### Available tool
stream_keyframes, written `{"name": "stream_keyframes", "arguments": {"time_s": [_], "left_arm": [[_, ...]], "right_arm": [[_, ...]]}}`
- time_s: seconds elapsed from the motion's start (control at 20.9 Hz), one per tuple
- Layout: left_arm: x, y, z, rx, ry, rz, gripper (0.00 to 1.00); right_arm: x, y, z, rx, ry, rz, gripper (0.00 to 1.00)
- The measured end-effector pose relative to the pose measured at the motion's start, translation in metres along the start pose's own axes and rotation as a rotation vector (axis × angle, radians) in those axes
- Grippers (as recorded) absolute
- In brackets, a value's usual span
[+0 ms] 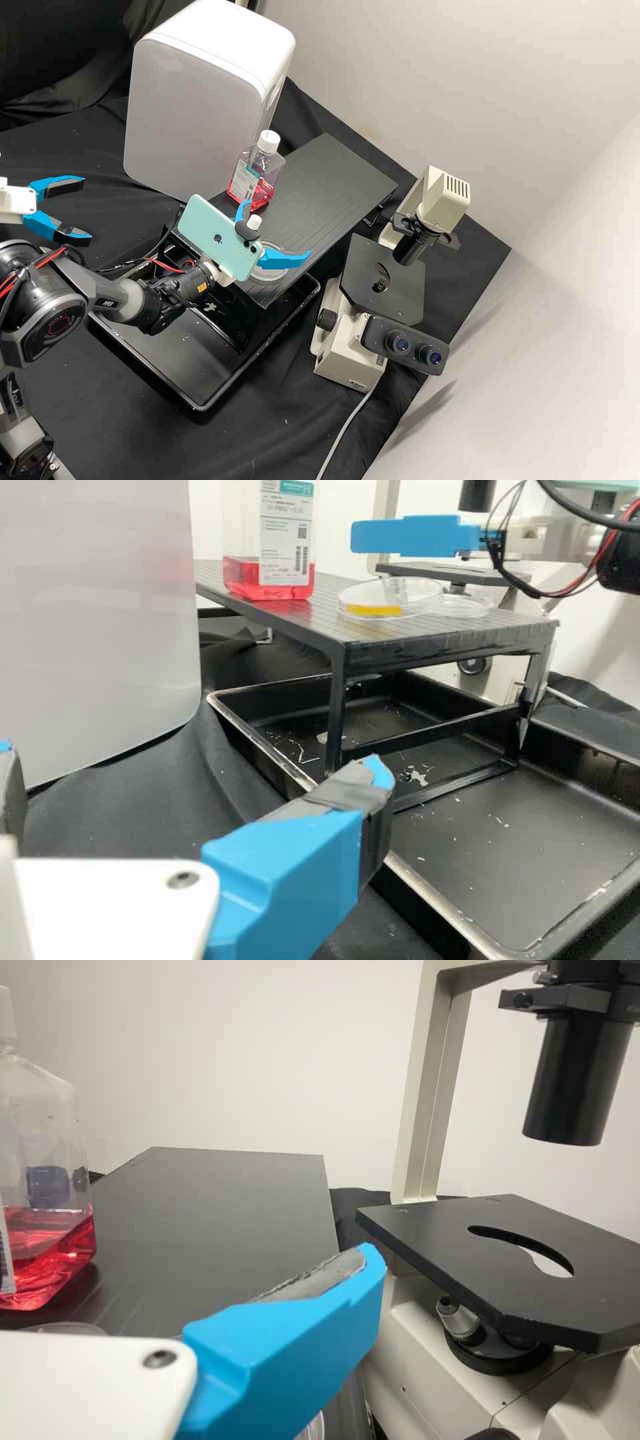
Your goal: Place the lid on the petri dish
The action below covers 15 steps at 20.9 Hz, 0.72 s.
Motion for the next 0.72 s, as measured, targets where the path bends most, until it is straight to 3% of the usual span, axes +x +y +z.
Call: {"name": "stream_keyframes", "arguments": {"time_s": [0.58, 0.72], "left_arm": [[-0.001, -0.0022, 0.005, 0.005, -0.023, -0.010, 1.00], [-0.001, -0.0028, 0.005, 0.005, -0.025, -0.013, 1.00]], "right_arm": [[-0.007, 0.002, -0.002, 0.000, 0.003, 0.003, 1.00], [-0.019, 0.006, -0.009, 0.001, 0.033, 0.022, 1.00]]}}
